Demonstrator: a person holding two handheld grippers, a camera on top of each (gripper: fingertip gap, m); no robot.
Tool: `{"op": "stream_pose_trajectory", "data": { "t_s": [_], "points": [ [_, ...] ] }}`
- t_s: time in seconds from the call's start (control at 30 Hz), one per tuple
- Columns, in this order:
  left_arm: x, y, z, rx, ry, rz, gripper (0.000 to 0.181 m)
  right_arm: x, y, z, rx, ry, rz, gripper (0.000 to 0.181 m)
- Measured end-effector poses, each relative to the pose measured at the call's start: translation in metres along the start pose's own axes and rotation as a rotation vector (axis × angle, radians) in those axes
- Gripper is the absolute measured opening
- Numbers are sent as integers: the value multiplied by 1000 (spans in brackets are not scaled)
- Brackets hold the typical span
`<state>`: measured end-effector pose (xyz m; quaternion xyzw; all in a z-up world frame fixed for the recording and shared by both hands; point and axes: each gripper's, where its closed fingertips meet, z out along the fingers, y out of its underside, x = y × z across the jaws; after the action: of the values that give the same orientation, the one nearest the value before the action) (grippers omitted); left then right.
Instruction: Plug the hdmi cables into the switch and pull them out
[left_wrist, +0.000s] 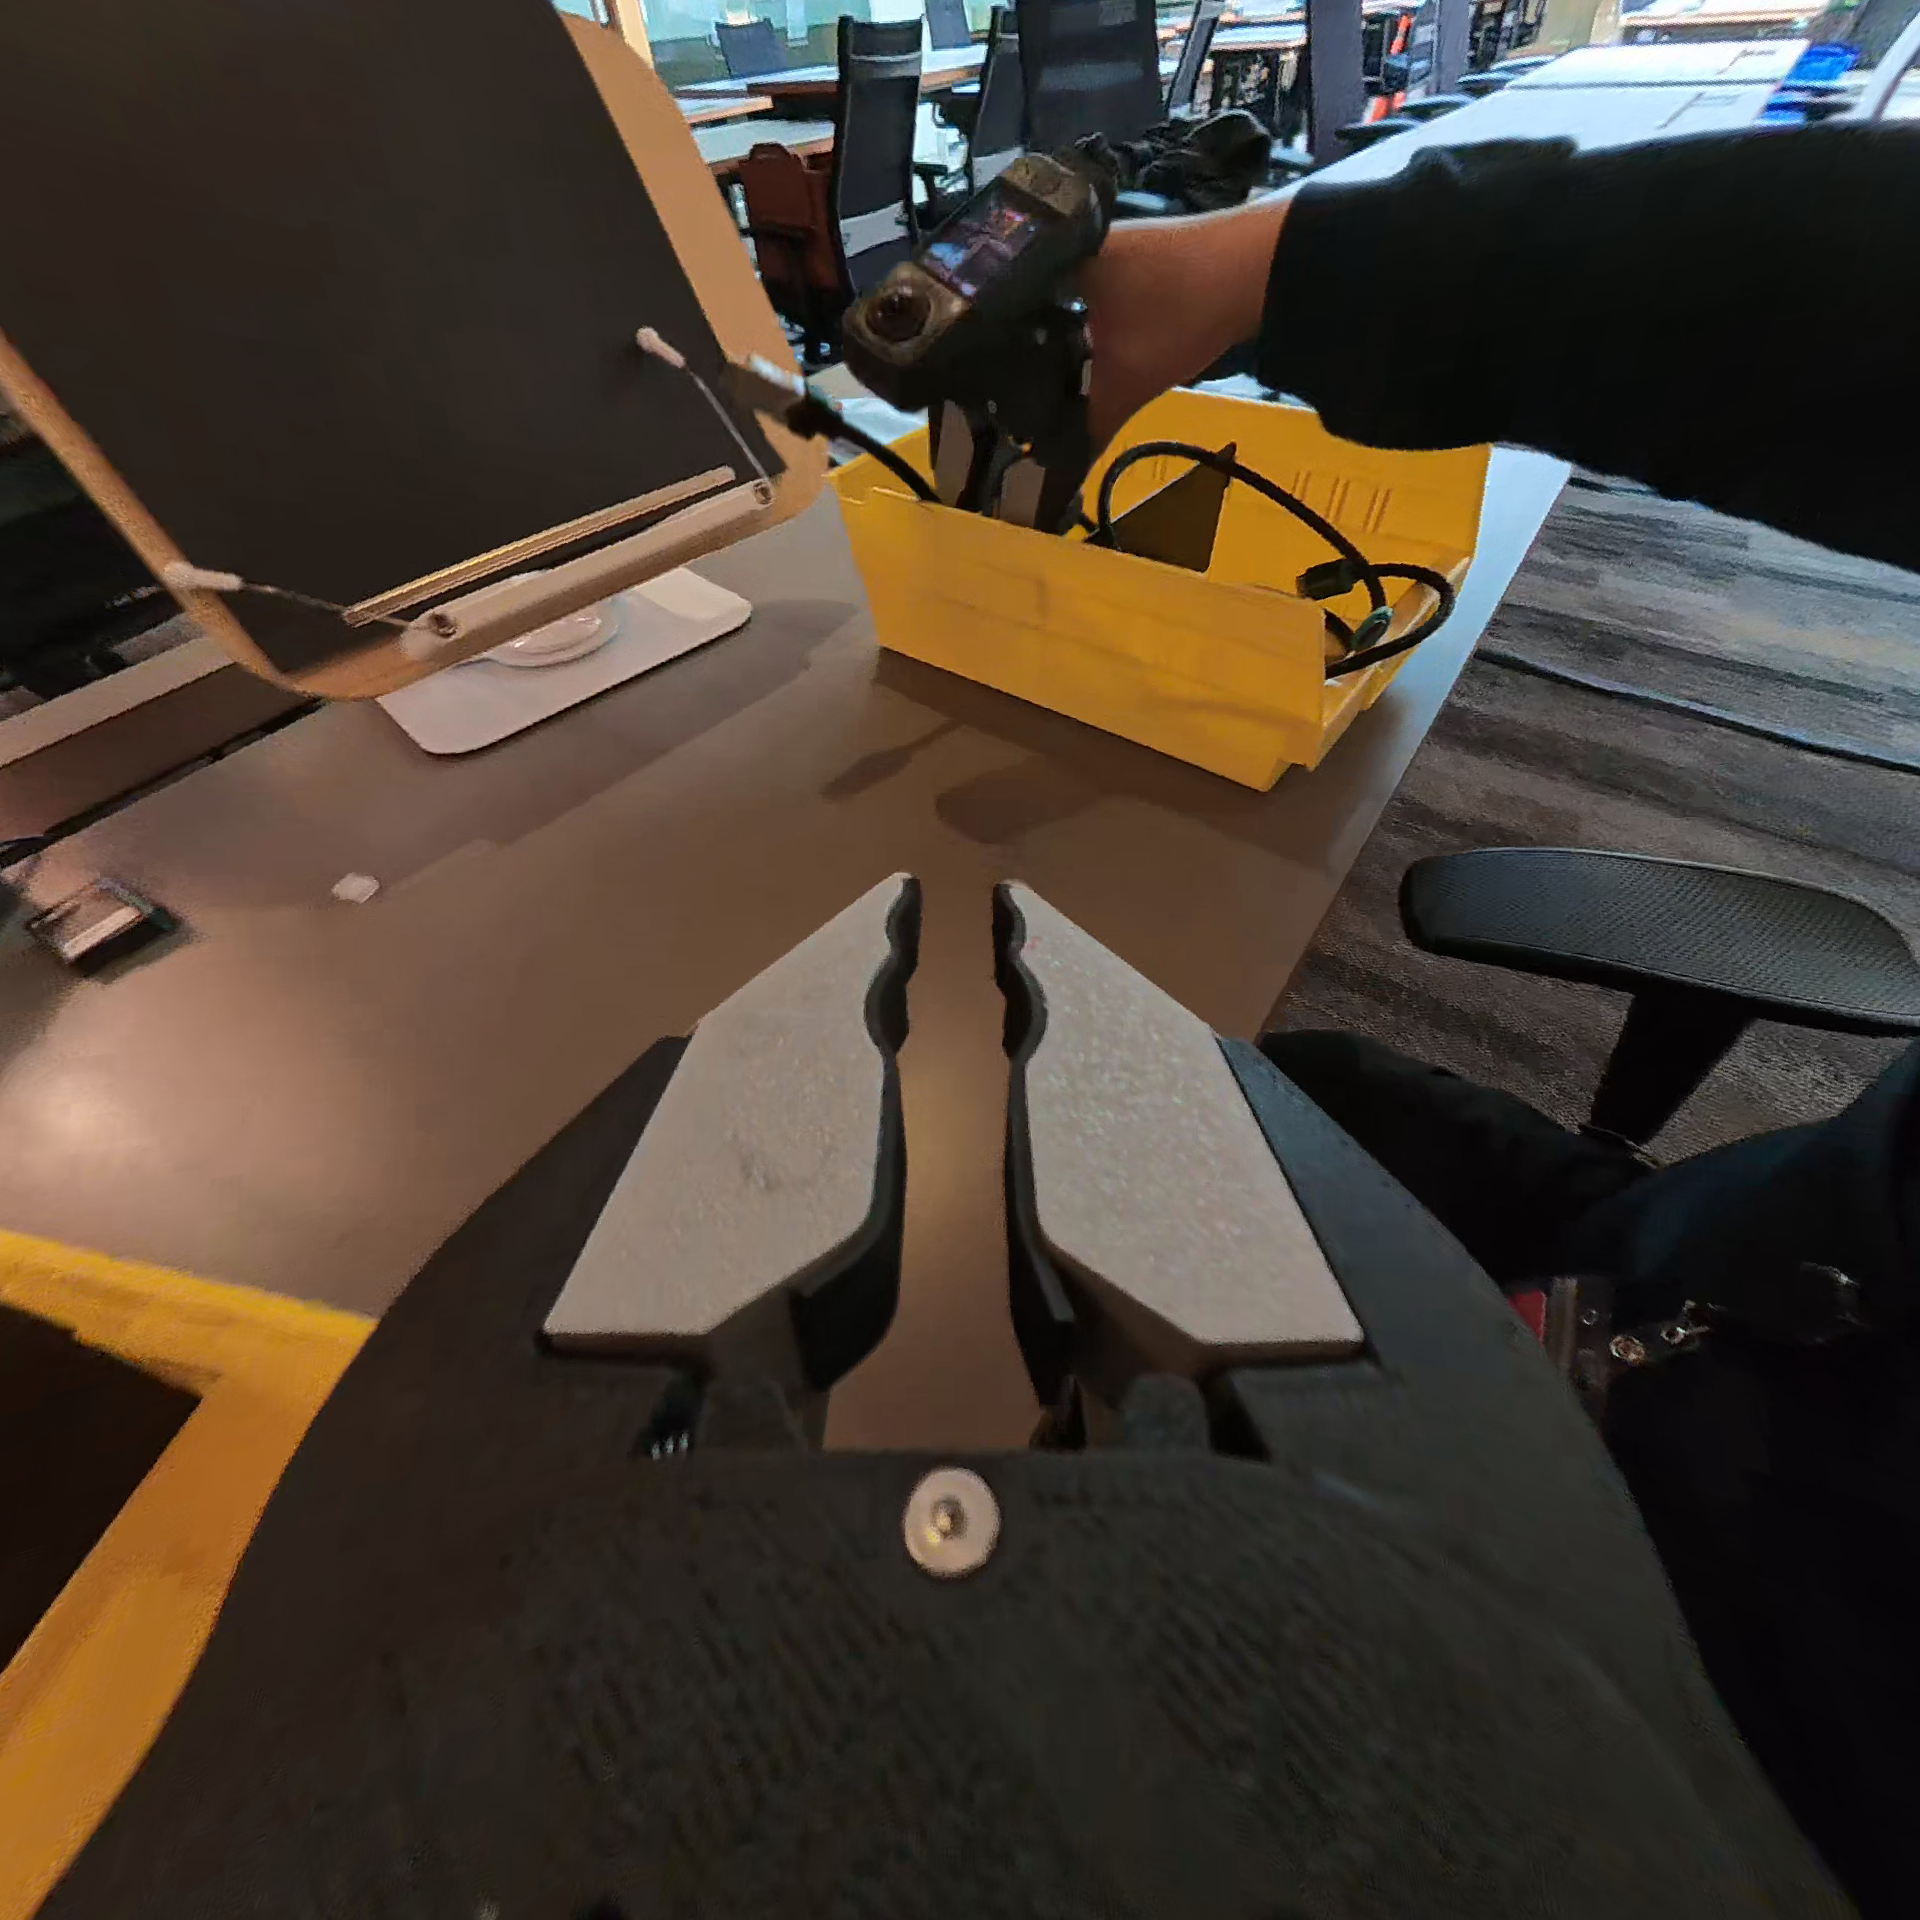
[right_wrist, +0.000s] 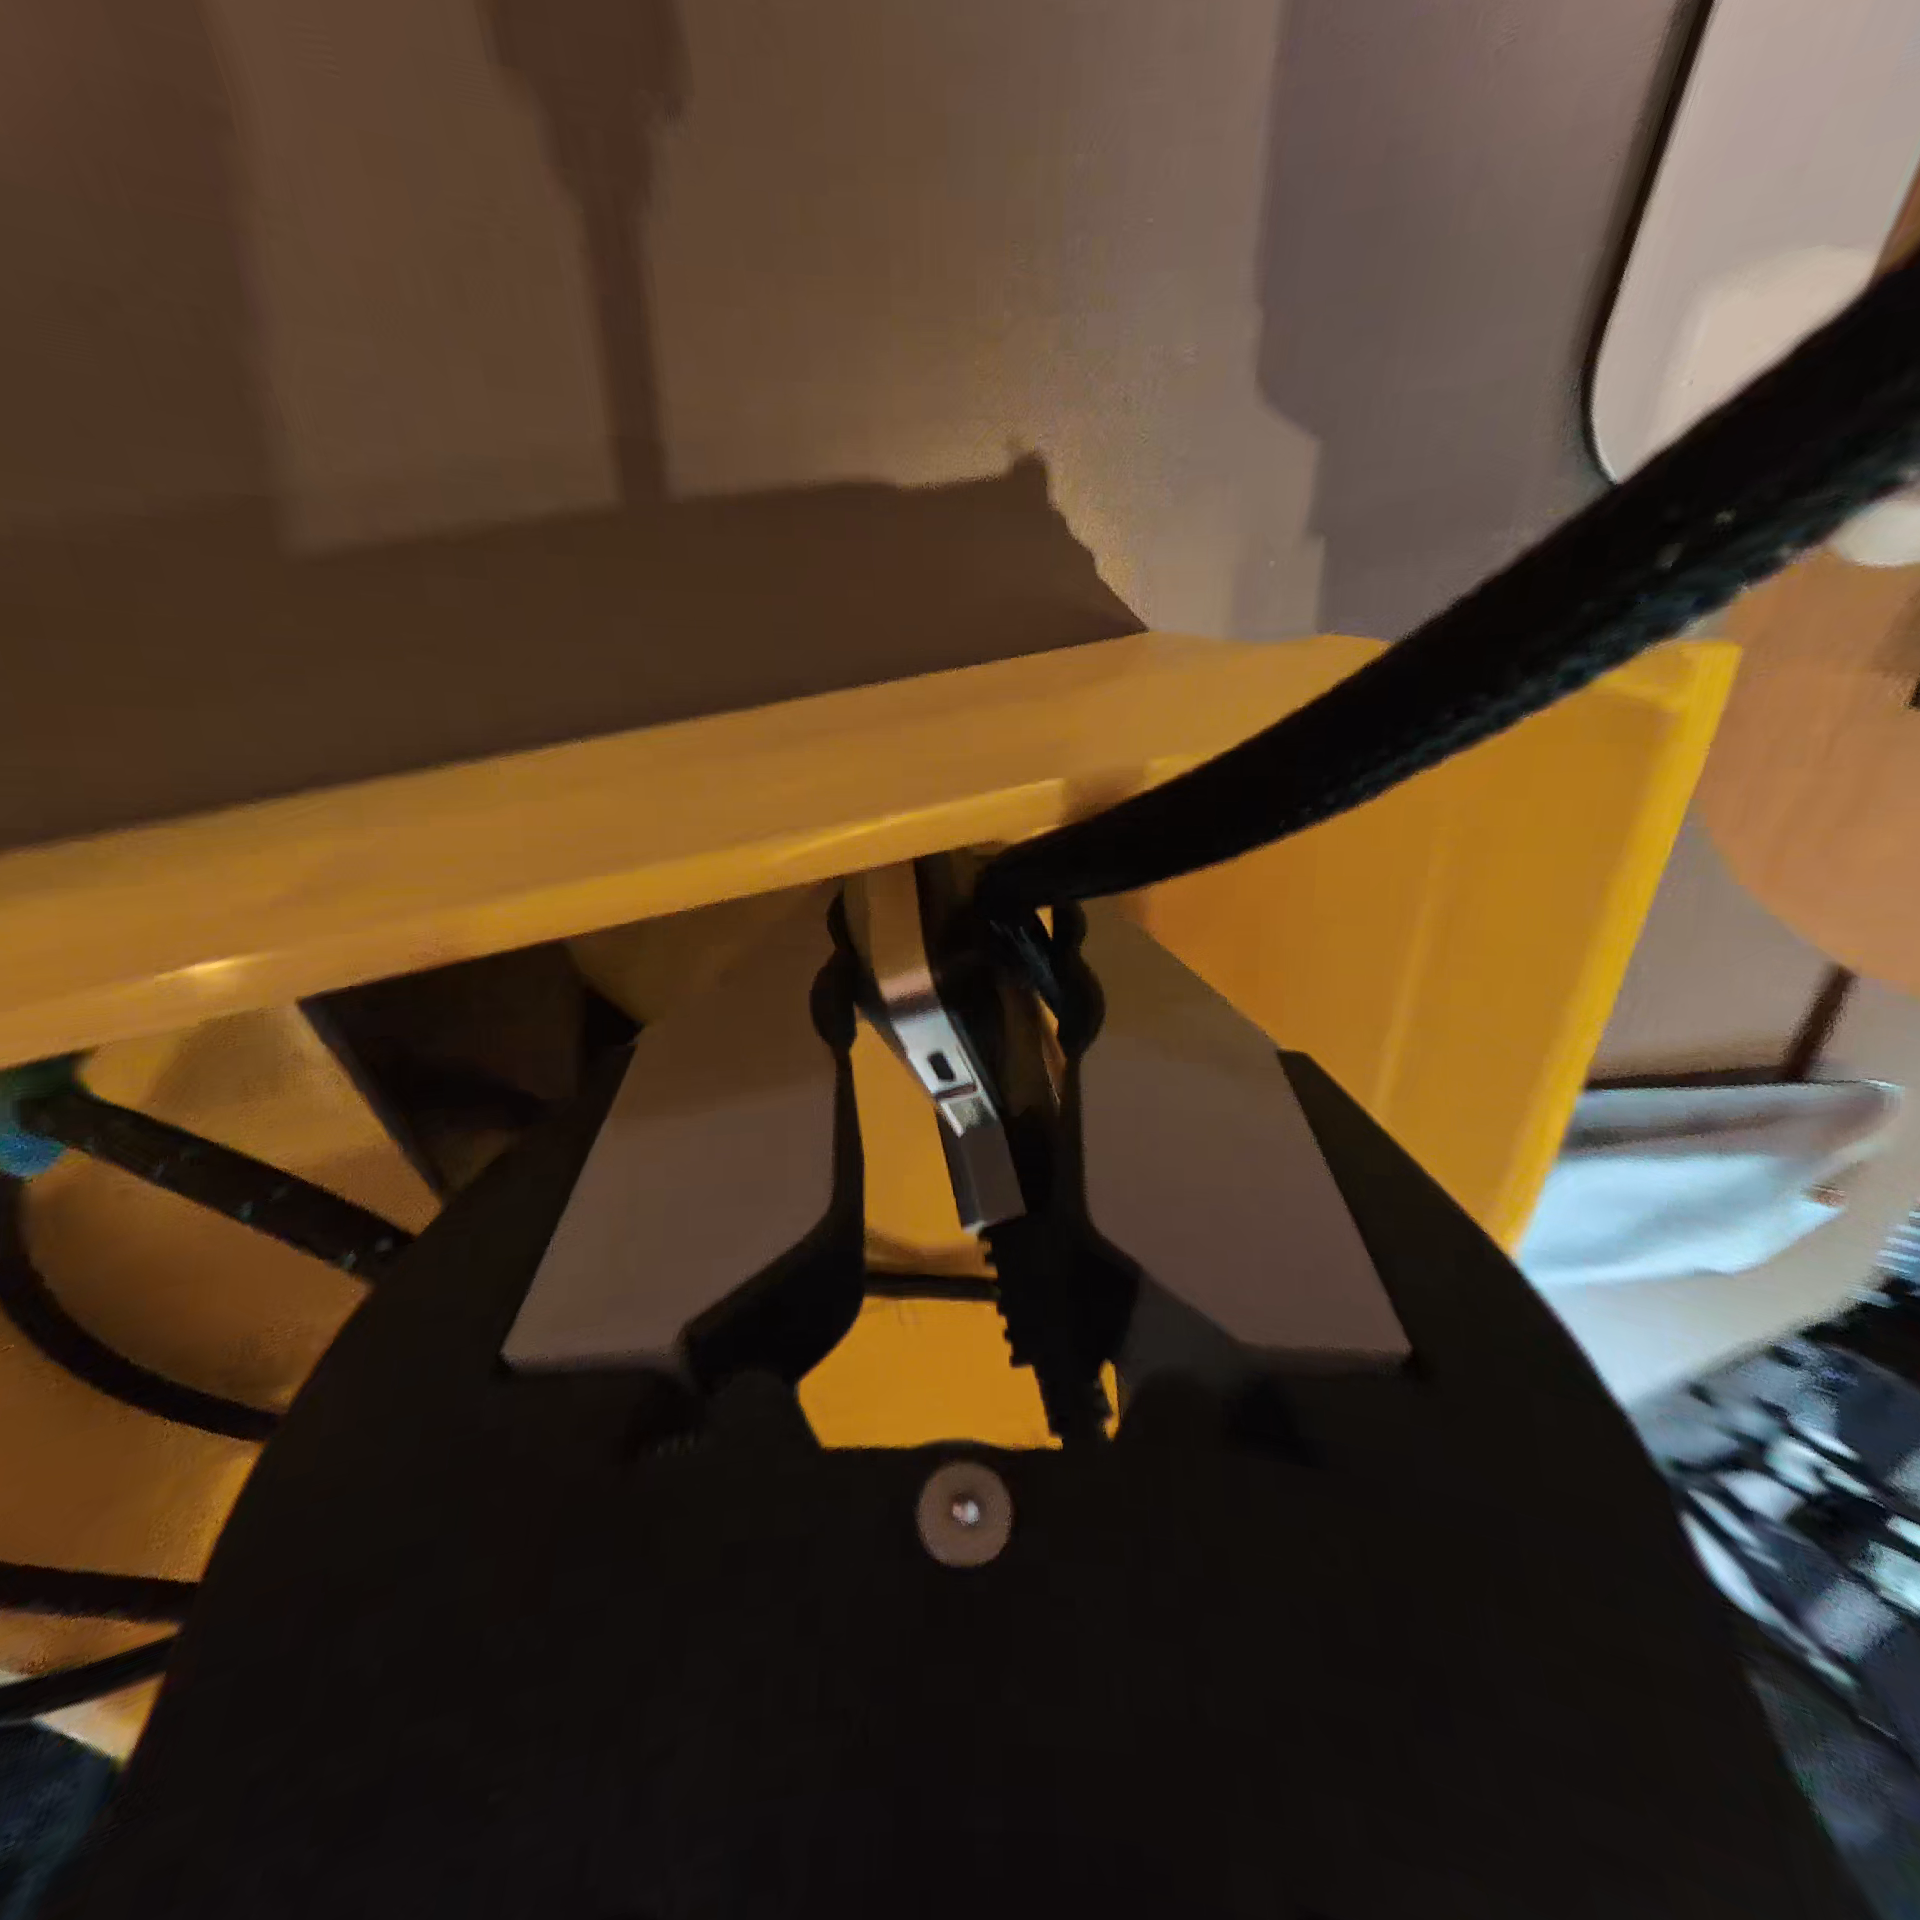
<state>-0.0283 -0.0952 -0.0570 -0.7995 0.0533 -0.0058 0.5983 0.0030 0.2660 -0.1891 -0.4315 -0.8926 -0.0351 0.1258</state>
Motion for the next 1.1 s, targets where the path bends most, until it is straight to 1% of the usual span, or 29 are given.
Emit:
{"op": "stream_pose_trajectory", "data": {
  "t_s": [0.07,0.1,0.13,0.17,0.2,0.23,0.27,0.3,0.37,0.43,0.5,0.57,0.6,0.7,0.73,0.77,0.83,0.93,1.0,1.03,1.1],
  "points": [
    [-10,6,-17,-11,-53,-12,15,3,-4,1,54,-50,77,44],
    [-19,11,-29,-24,-103,-22,20,8,-4,-4,81,-33,105,51],
    [-31,18,-46,-47,-168,-33,25,13,-7,-14,140,-12,123,62],
    [-46,27,-67,-72,-253,-46,30,17,-12,-27,220,-4,138,69],
    [-62,35,-92,-88,-339,-63,33,21,-14,-42,296,3,163,68],
    [-75,41,-119,-90,-410,-89,35,24,-15,-57,367,7,193,61],
    [-84,48,-147,-82,-462,-123,38,26,-15,-72,433,1,219,67],
    [-93,54,-174,-69,-517,-161,40,25,-14,-86,494,-13,242,69],
    [-112,71,-227,-51,-654,-226,39,21,-11,-109,585,-33,273,68],
    [-126,95,-268,-78,-765,-277,39,18,-5,-124,623,9,294,74],
    [-137,118,-295,-98,-825,-345,42,13,-3,-139,673,87,308,69],
    [-146,139,-309,-118,-862,-409,45,-1,-3,-152,720,150,330,64],
    [-149,147,-311,-117,-871,-433,45,-14,-8,-160,758,147,326,64],
    [-151,163,-302,-106,-841,-462,45,-59,-24,-182,870,148,299,61],
    [-155,169,-301,-118,-859,-455,44,-76,-32,-190,913,131,287,58],
    [-159,176,-300,-142,-872,-452,44,-97,-42,-197,970,81,265,58],
    [-166,187,-297,-180,-870,-460,46,-147,-62,-208,1068,-89,194,59],
    [-179,188,-287,-190,-833,-440,48,-204,-89,-211,1140,-318,137,62],
    [-198,183,-288,-204,-861,-388,48,-233,-108,-205,1157,-468,113,63],
    [-211,181,-290,-219,-881,-357,48,-244,-117,-198,1143,-520,100,66],
    [-242,178,-294,-270,-910,-313,49,-258,-135,-179,1092,-564,73,66]
  ]
}}
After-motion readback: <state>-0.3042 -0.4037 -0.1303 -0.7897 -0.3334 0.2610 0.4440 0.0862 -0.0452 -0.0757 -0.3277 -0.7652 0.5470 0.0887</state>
